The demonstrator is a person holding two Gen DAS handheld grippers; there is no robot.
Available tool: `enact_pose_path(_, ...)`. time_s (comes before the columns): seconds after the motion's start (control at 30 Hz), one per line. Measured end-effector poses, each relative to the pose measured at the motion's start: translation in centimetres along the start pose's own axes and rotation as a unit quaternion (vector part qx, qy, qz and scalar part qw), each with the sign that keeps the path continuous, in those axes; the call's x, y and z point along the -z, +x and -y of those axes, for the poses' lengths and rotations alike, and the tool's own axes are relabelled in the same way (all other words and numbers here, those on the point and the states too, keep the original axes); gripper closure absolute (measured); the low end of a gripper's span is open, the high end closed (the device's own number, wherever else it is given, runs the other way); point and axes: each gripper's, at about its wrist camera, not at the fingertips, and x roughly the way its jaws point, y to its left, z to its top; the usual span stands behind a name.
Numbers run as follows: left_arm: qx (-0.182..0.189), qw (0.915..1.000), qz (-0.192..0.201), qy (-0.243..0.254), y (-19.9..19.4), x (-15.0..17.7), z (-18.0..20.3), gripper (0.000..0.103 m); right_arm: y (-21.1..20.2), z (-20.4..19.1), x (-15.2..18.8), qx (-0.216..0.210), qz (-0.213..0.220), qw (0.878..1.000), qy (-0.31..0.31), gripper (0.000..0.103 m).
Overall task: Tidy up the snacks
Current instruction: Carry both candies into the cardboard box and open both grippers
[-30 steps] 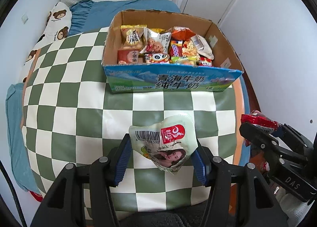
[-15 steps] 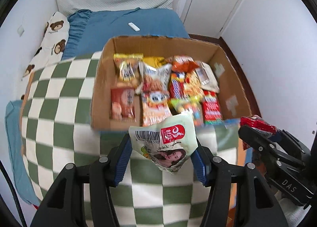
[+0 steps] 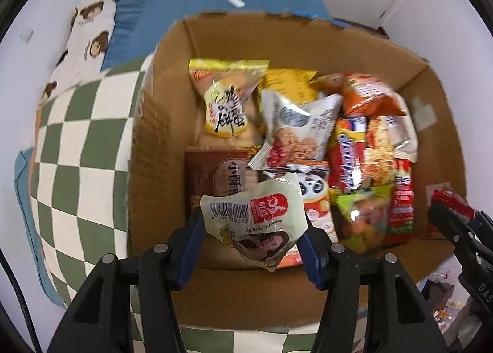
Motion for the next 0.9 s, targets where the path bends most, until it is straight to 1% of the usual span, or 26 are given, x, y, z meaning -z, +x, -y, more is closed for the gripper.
enact_pose_path(0.13, 0.012, 0.9995, -0.025, -0.014, 1.7, -0.1, -0.5, 0.047, 2.0, 0.5, -0.2, 0.002, -0.027, 1.0, 0.009, 0.047)
enact_pose_path(0.17, 0.015, 0.9993, -0.031, -0.015, 2.0, -0.1, -0.6, 0.047, 2.4, 0.7, -0.3, 0.003, -0.032, 0.999, 0.014, 0.045)
enact_pose_path(0.2, 0.018, 0.999, -0.037, -0.017, 2.3, -0.2, -0.5, 0.047, 2.8, 0.8, -0.3, 0.003, -0.039, 0.999, 0.018, 0.041)
enact_pose_path(0.23, 0.021, 0.9987, -0.042, -0.018, 2.6, -0.2, -0.4, 0.047, 3.1, 1.0, -0.3, 0.004, -0.045, 0.999, 0.025, 0.035)
enact_pose_path(0.27, 0.021, 0.9986, -0.044, -0.02, 2.9, -0.2, -0.4, 0.047, 3.2, 1.0, -0.3, 0.001, -0.046, 0.998, 0.031, 0.032)
enact_pose_path(0.3, 0.018, 0.9986, -0.044, -0.021, 3.0, -0.2, -0.4, 0.043, 3.2, 0.9, -0.3, 0.002, -0.048, 0.998, 0.031, 0.03)
enact_pose_path(0.33, 0.019, 0.9987, -0.042, -0.022, 3.1, -0.2, -0.4, 0.039, 3.5, 0.7, -0.4, 0.005, -0.052, 0.998, 0.027, 0.025)
enact_pose_path(0.37, 0.021, 0.9986, -0.043, -0.023, 3.2, -0.2, -0.4, 0.037, 3.8, 0.3, -0.5, 0.008, -0.058, 0.998, 0.024, 0.019)
enact_pose_path(0.4, 0.023, 0.9983, -0.046, -0.025, 3.3, -0.2, -0.3, 0.031, 3.9, -0.1, -0.5, 0.009, -0.061, 0.998, 0.022, 0.017)
enact_pose_path(0.43, 0.025, 0.9983, -0.047, -0.025, 3.3, -0.3, -0.2, 0.027, 4.0, -0.4, -0.4, 0.01, -0.062, 0.998, 0.018, 0.012)
enact_pose_path(0.47, 0.025, 0.9983, -0.047, -0.023, 3.3, -0.4, -0.1, 0.026, 4.0, -0.9, -0.4, 0.018, -0.06, 0.998, 0.012, 0.006)
enact_pose_path(0.5, 0.022, 0.9985, -0.045, -0.021, 3.2, -0.4, 0.0, 0.024, 4.1, -1.2, -0.4, 0.029, -0.058, 0.998, 0.006, 0.002)
enact_pose_path(0.63, 0.007, 0.9994, -0.033, -0.009, 2.8, -0.1, 1.0, 0.012, 3.6, -1.6, -0.5, 0.053, -0.047, 0.997, -0.006, 0.002)
enact_pose_path(0.77, -0.002, 0.9996, -0.026, -0.009, 2.3, -0.1, 1.7, 0.011, 3.1, -1.1, -0.8, 0.08, -0.038, 0.996, -0.01, 0.002)
enact_pose_path(0.9, -0.002, 0.9998, -0.017, -0.015, 1.7, 0.0, 1.5, 0.011, 3.0, -0.6, -1.0, 0.09, -0.034, 0.995, -0.006, 0.002)
